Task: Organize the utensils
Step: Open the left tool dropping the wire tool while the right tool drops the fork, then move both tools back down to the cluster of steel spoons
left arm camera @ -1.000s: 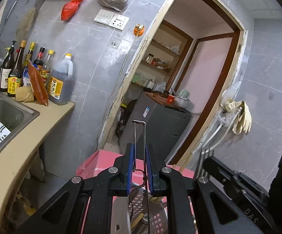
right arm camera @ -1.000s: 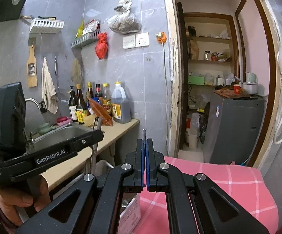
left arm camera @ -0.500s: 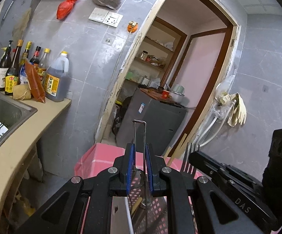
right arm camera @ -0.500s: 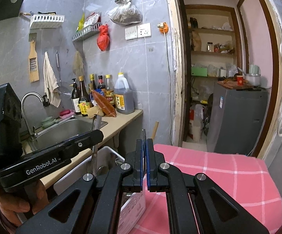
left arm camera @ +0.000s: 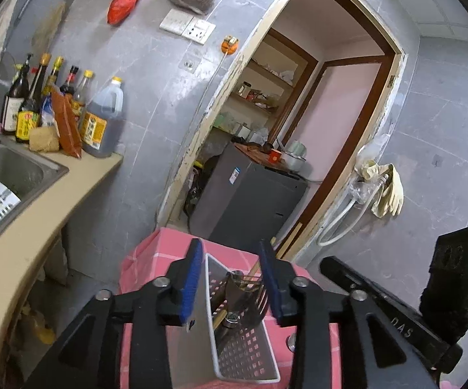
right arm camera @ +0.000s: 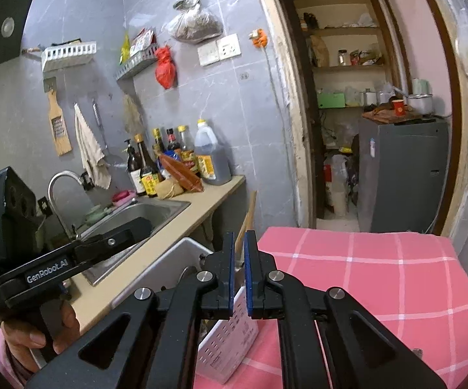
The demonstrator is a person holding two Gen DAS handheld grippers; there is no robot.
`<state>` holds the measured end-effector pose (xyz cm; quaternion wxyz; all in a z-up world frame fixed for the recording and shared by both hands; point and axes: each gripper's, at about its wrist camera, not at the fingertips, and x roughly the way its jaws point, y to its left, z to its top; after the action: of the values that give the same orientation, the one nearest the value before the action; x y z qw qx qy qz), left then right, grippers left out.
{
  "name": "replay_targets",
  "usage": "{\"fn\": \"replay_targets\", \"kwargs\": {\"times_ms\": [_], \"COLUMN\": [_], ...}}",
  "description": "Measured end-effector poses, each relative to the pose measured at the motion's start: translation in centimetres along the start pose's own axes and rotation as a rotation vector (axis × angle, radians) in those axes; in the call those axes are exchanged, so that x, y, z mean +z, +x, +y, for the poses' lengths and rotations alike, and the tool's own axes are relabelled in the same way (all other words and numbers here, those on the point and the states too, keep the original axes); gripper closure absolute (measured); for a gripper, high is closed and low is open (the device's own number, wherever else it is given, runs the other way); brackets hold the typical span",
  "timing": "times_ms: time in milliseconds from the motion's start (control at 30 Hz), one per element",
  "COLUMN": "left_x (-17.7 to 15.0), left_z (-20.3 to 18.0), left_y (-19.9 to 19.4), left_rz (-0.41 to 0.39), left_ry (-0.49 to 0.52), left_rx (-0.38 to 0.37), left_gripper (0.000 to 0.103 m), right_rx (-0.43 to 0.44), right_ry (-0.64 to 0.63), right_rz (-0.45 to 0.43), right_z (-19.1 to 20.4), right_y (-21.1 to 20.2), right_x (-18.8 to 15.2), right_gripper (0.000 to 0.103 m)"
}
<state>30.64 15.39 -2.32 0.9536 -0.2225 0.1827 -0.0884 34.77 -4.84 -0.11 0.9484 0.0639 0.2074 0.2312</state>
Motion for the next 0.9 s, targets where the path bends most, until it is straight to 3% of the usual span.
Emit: {"fn": "replay_targets", "kwargs": {"times_ms": [100, 200, 367, 533, 733, 900], "left_x": [0.6, 1.2, 1.5, 0.9, -0.9, -2.9], "left_z": [-1.3, -3.0, -6.5, -10.0, -13.1, -15.8], "left_y": [-0.9, -1.5, -2.3, -2.4, -1.1, 0.2], "left_rz": [-0.016, -0.029, -0.058, -0.066, -0.050, -0.023], "left_ry": [0.035, 0.073, 0.135, 0.171, 0.177, 0.208], "left_rx": [0.029, 0.047, 0.062, 0.050, 0.023, 0.018], "left_gripper": [0.048, 0.042, 0.020, 0.001, 0.000, 0.000], "right_rx": [-0.026, -0.064, -0.123, -0.185, -0.226, -0.261], "right_ry": [0.016, 0.018, 0.017, 0.014, 0.019, 0.030], "right_rz": [-0.049, -0.093, -0.155, -0.200, -0.217, -0.204], "right_z": [-0.7, -1.5, -3.4, -5.9, -9.3, -12.7], "right_y": [-2.1, -4.3, -7.9, -11.6, -14.7, -16.1], "right_x": [0.8, 2.0, 3.3, 3.7, 3.2, 2.2], "right_gripper": [0.070, 0.067, 0.046, 0.015, 0.001, 0.001]}}
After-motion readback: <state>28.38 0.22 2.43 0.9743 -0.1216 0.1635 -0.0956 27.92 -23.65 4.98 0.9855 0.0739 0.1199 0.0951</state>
